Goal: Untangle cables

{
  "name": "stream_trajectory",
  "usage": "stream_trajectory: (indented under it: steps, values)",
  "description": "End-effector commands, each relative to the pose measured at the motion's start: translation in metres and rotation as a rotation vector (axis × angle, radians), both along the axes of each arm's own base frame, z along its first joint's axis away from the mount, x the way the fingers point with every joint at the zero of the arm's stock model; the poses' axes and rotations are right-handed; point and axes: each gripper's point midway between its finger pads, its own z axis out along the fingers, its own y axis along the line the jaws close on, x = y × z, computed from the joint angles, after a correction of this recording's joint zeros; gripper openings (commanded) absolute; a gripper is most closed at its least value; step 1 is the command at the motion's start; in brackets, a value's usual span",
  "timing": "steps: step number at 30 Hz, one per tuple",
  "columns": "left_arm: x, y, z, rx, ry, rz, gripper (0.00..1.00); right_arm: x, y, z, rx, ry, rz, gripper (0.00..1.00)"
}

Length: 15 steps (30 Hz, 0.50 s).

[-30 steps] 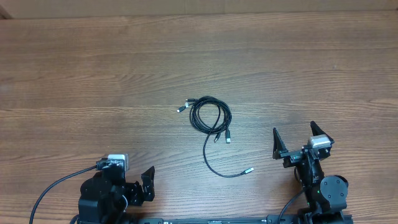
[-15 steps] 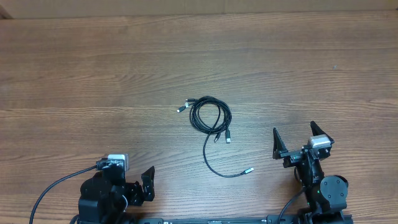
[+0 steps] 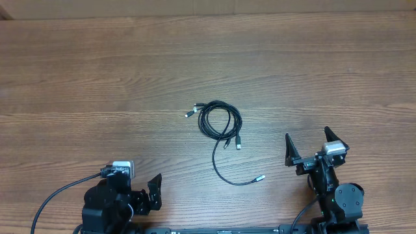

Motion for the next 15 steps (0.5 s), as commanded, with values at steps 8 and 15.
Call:
stream_trajectory:
  steps: [8,15]
  values:
    - [0.0009,0.0017,0.0054,0.009,-0.014,0.004,1.00,0.0004,-0.0008,-0.0023,-0.001,-0.001,-0.004,1.00]
    - [0.0022,0.0091,0.0048,0.062,-0.023,0.016,0.99,0.0004,-0.0008,-0.0023,-0.001,-0.001,-0.004,1.00]
